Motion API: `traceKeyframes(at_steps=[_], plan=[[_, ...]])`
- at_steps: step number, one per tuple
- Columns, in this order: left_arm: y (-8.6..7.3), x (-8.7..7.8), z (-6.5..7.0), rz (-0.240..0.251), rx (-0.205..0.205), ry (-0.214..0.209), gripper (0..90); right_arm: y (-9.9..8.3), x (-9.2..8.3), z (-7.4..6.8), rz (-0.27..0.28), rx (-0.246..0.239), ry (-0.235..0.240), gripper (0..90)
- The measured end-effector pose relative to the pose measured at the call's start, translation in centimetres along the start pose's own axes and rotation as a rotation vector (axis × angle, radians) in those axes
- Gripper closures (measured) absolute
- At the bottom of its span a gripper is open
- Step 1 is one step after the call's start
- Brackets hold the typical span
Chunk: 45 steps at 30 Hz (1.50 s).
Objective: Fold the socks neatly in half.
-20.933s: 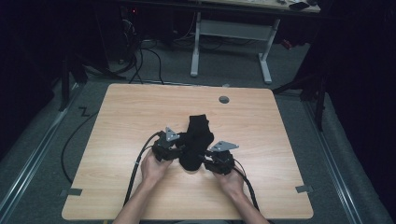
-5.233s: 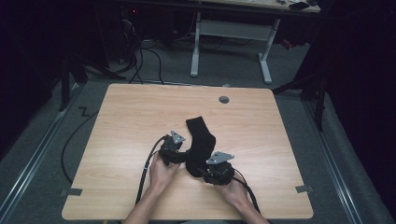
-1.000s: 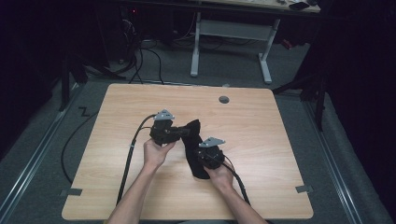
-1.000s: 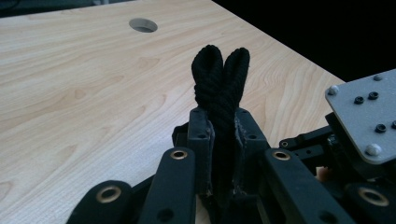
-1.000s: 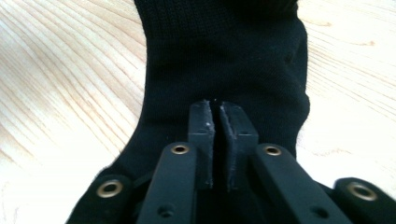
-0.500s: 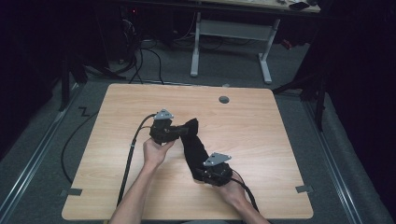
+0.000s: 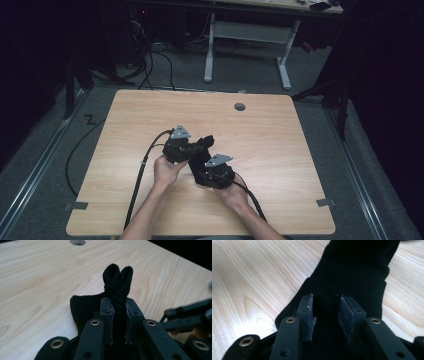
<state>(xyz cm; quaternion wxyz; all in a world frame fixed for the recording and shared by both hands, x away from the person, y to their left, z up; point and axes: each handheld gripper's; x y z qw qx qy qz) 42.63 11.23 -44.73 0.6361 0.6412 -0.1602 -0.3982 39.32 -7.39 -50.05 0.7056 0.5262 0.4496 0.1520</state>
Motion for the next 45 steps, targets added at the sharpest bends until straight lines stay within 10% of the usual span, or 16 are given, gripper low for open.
traceKeyframes(at_steps=[7,13,28,45], plan=[[-1.6,0.4,-0.7,-0.005,-0.028,-0.011,78.9,0.3,-5.5,1.1,0.126,0.014,0.057,61.5],[-2.1,0.1,-0.4,-0.014,-0.037,-0.025,78.9,-1.7,-3.1,0.6,0.016,-0.026,0.066,60.1],[-4.4,-2.0,3.3,-0.060,0.051,-0.019,76.7,-1.7,-2.0,0.5,0.028,0.028,0.054,65.2],[-4.6,1.1,-0.8,-0.104,0.016,0.005,76.2,-1.0,-0.1,0.7,0.060,0.099,-0.054,65.7]])
Point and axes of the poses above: each handheld gripper's, and its own axes: x roughly forward along the jaws, y roughly out of its top, z roughly to its right, and after that the axes turned 15 degrees about z, right-handed
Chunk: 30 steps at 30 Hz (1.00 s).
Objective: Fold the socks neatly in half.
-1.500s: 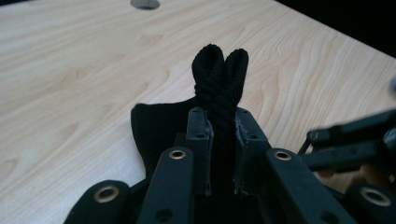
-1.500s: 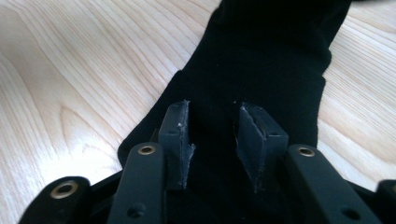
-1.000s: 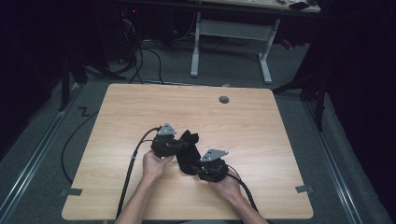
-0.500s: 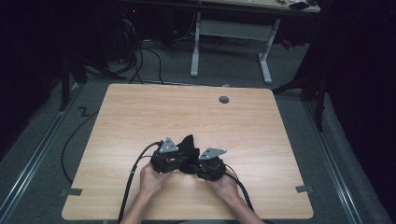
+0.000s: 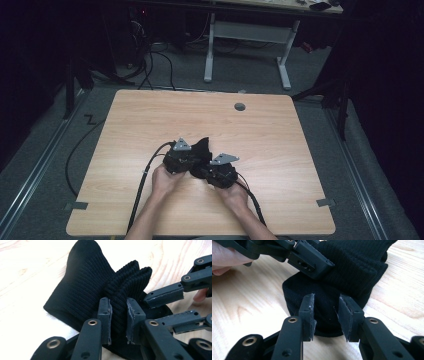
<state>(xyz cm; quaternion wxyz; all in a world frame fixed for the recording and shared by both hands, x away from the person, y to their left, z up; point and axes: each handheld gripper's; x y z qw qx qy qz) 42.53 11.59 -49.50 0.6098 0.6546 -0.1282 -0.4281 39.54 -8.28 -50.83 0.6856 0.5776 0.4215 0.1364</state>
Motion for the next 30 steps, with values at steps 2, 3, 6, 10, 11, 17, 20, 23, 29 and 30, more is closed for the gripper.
traceKeyframes(at_steps=[2,3,6,10,11,17,20,23,29,30], plan=[[0.1,-0.2,0.0,0.000,0.006,0.015,75.3,0.0,0.2,0.1,0.005,0.006,-0.005,65.7],[0.1,-0.2,0.0,0.000,0.006,0.015,72.2,0.1,0.3,0.2,0.003,0.007,-0.010,65.6],[0.4,-0.6,0.3,0.007,0.011,0.033,67.1,0.2,0.3,0.1,-0.005,0.007,-0.014,65.1],[0.5,-1.3,0.6,0.027,0.018,0.051,57.7,0.3,0.1,0.0,0.005,0.016,-0.026,56.1],[0.4,-1.8,0.7,0.046,0.000,0.052,55.9,0.3,-0.1,-0.1,0.013,0.006,-0.026,52.6],[0.1,-2.9,1.0,0.063,-0.026,0.052,50.0,0.6,-1.6,-0.1,0.034,0.013,-0.010,51.1],[0.0,-3.4,1.1,0.067,-0.041,0.051,47.8,0.9,-3.1,0.3,0.086,0.016,-0.011,60.9],[-0.2,-4.1,1.5,0.075,-0.062,0.051,45.4,1.7,-4.8,0.9,0.167,0.029,-0.010,73.7],[0.0,-5.0,2.0,0.107,-0.071,0.074,45.6,3.5,-3.8,1.8,0.126,0.022,-0.017,77.3],[0.0,-5.0,2.0,0.107,-0.071,0.074,45.6,3.5,-3.8,1.8,0.126,0.022,-0.017,77.3]])
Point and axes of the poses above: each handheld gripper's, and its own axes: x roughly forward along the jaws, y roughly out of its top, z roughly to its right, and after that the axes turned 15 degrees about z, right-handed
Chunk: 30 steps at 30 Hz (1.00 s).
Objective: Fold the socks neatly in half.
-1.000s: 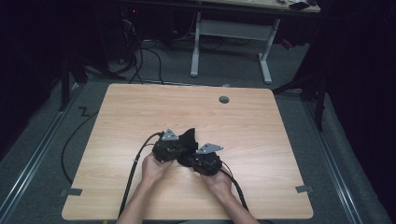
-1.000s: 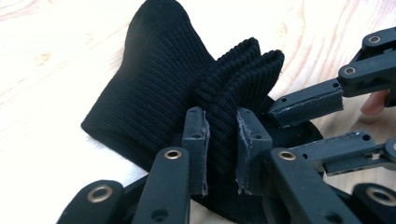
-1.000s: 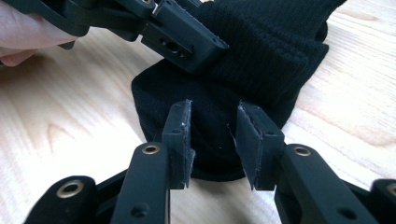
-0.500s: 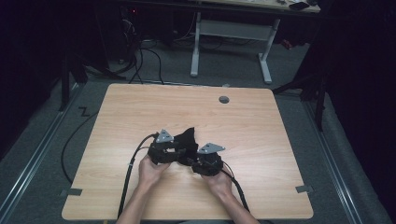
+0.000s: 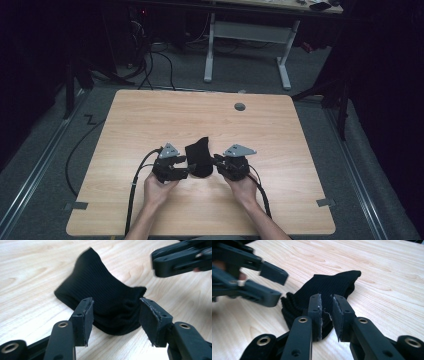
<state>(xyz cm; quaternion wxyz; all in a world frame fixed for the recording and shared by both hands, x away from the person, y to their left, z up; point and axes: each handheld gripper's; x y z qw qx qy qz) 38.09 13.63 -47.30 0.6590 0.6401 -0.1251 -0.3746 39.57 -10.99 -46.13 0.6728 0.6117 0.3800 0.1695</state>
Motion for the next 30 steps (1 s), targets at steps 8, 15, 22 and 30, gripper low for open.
traceKeyframes(at_steps=[8,15,22,30], plan=[[0.6,1.6,-0.5,-0.005,-0.064,0.092,44.4,-1.1,3.0,0.3,-0.114,-0.008,-0.014,77.1],[-1.2,2.2,0.3,-0.093,-0.034,0.085,43.1,-2.5,2.8,-0.2,-0.147,-0.005,0.006,71.9],[-2.2,1.8,0.0,-0.082,-0.048,0.086,42.1,-2.7,2.5,-0.6,-0.138,-0.010,0.003,65.3],[-1.7,1.6,0.0,-0.072,-0.065,0.123,40.8,-1.4,2.6,-0.9,-0.066,0.025,0.015,50.9]])
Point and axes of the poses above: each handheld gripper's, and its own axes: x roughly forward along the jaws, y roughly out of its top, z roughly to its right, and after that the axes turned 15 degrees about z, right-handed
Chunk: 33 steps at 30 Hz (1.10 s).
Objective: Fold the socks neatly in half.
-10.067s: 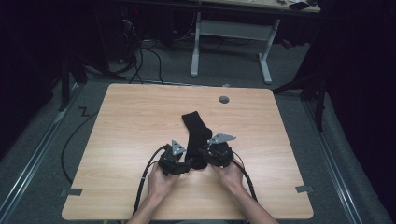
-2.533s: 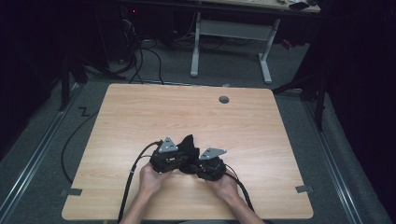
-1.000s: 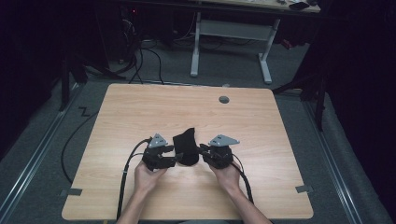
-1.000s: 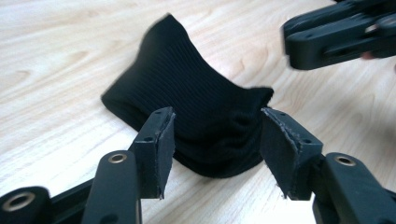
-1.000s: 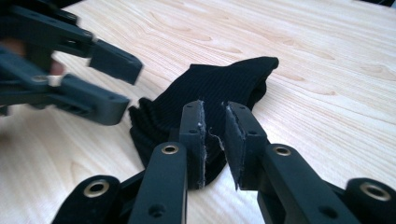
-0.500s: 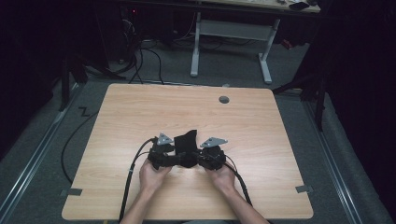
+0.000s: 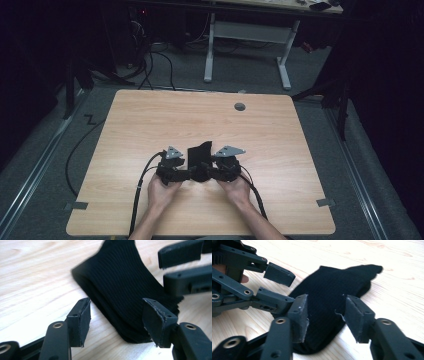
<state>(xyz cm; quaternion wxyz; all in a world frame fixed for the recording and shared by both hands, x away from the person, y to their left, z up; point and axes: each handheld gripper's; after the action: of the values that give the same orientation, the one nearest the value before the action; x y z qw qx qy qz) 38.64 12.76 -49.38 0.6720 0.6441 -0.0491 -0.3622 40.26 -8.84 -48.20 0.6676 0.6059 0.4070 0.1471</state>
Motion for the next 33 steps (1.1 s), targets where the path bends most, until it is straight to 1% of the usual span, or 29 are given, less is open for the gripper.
traceKeyframes(at_steps=[2,4,5,6,7,9,10,11,13,15,16,18,21,23,24,25,26,29,33], plan=[[0.4,-0.4,-0.2,0.014,-0.007,0.020,40.7,0.0,0.3,-0.3,0.003,-0.010,0.003,49.6],[0.7,-0.6,-0.7,0.021,-0.028,0.020,40.3,-0.2,0.6,-0.6,-0.011,-0.026,0.006,50.3],[0.7,-0.6,-0.7,0.021,-0.028,0.020,40.1,-0.4,0.7,-0.8,-0.031,-0.033,0.005,51.7],[0.8,-0.6,-0.9,0.021,-0.039,0.021,40.1,-0.4,0.7,-0.8,-0.031,-0.033,0.005,51.7],[1.0,-0.4,-1.2,0.021,-0.053,0.023,40.1,-0.8,0.7,-0.8,-0.038,-0.031,0.005,52.5],[1.1,-0.2,-1.6,0.036,-0.075,0.027,40.9,-1.0,0.7,-0.7,-0.037,-0.022,0.008,52.7],[1.2,0.0,-1.7,0.025,-0.079,0.029,41.1,-1.2,0.6,-0.7,-0.038,-0.011,0.012,52.8],[1.4,0.4,-1.8,0.015,-0.076,0.034,41.0,-1.3,0.6,-0.6,-0.036,-0.011,0.016,52.7],[1.6,0.8,-1.9,0.008,-0.071,0.038,41.7,-1.5,0.5,-0.7,-0.040,-0.005,0.020,52.7],[1.9,1.2,-2.0,0.011,-0.081,0.036,42.5,-1.6,0.2,-0.8,-0.044,-0.014,0.025,52.6],[2.1,1.4,-2.1,-0.001,-0.079,0.039,42.1,-1.7,0.1,-0.8,-0.035,-0.027,0.028,52.5],[2.3,1.8,-2.3,-0.012,-0.084,0.038,42.0,-1.9,0.0,-0.9,-0.029,-0.032,0.027,52.4],[2.7,2.5,-2.6,-0.038,-0.094,0.035,42.3,-2.1,-0.2,-0.9,-0.027,-0.027,0.027,52.4],[3.0,3.0,-2.6,-0.052,-0.088,0.030,44.2,-2.2,-0.4,-1.0,-0.024,-0.028,0.026,52.5],[3.0,3.2,-2.6,-0.044,-0.092,0.030,44.6,-2.3,-0.6,-1.1,-0.024,-0.026,0.026,52.5],[3.1,3.5,-2.6,-0.050,-0.098,0.028,45.3,-2.3,-0.6,-1.1,-0.023,-0.027,0.026,52.5],[3.2,3.8,-2.6,-0.061,-0.095,0.028,44.5,-2.4,-0.8,-1.1,-0.022,-0.027,0.026,52.6],[3.4,4.5,-2.4,-0.071,-0.089,0.028,44.3,-2.6,-1.0,-1.3,-0.018,-0.028,0.026,52.8],[3.3,5.0,-2.4,-0.067,-0.120,0.032,42.9,-2.7,-1.3,-1.4,-0.025,-0.036,0.031,52.9]])
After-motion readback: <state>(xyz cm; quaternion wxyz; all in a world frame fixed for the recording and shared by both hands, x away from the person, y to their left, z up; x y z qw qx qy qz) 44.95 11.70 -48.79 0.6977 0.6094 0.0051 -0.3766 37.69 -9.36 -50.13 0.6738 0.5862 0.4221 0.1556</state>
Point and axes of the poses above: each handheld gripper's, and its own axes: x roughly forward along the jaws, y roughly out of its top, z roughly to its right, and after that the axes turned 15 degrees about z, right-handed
